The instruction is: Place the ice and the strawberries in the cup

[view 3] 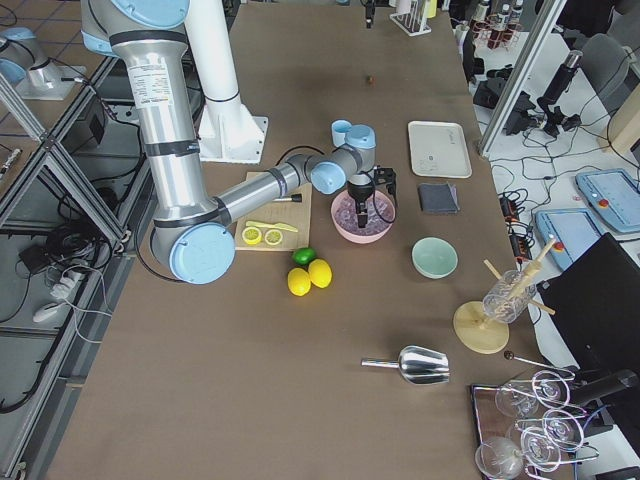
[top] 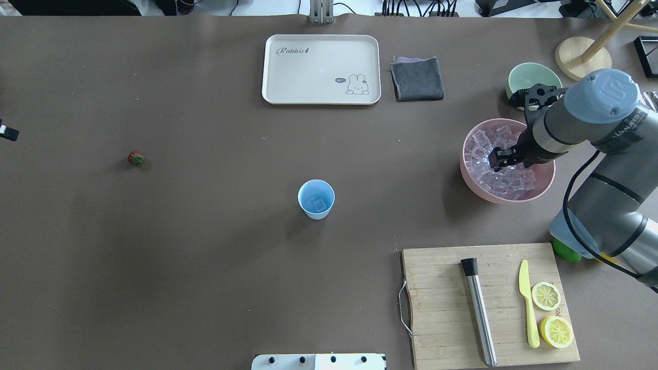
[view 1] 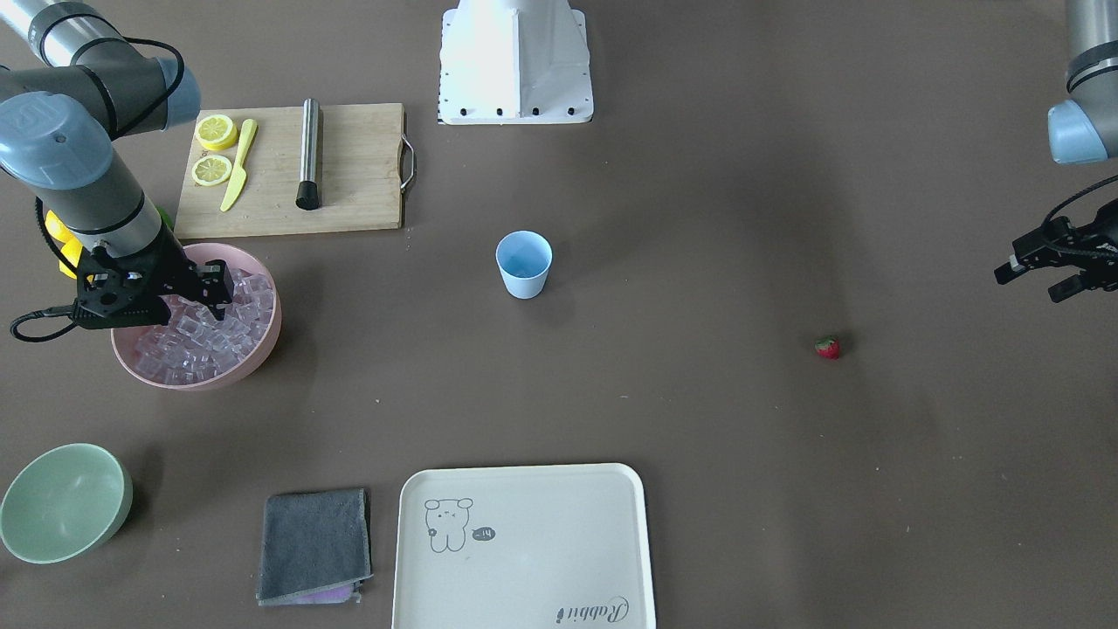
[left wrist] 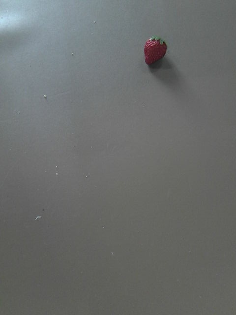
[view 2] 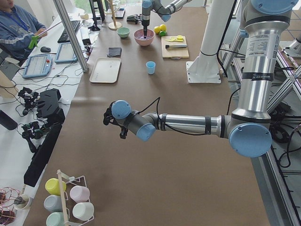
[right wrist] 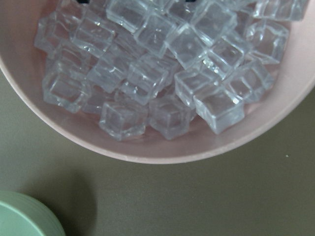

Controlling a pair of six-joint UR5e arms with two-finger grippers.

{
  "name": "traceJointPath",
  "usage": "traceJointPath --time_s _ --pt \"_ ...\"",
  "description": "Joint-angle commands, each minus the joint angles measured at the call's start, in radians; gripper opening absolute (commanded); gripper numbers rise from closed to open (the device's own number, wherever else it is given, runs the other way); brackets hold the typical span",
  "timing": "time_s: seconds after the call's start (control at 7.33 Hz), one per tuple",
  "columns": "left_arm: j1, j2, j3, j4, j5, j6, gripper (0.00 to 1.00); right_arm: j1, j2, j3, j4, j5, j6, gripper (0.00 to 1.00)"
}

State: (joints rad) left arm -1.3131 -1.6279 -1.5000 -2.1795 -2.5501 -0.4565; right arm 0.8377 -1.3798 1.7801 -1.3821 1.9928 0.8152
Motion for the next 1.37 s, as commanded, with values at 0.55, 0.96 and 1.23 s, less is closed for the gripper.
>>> traceJointPath --time_s 0.55,0.96,1.23 --pt "0.002 0.003 0.001 -0.008 0.001 -0.001 0.98 0.001 0.002 0.018 0.0 0.009 0.01 0.0" --pt "0.002 0.003 0.001 -0.008 0.001 -0.001 0.98 0.011 0.002 0.051 -0.005 0.017 0.007 0.0" --pt "0.002 0.003 0.001 -0.008 0.001 -0.001 0.98 0.012 0.005 0.044 -0.005 0.014 0.001 0.17"
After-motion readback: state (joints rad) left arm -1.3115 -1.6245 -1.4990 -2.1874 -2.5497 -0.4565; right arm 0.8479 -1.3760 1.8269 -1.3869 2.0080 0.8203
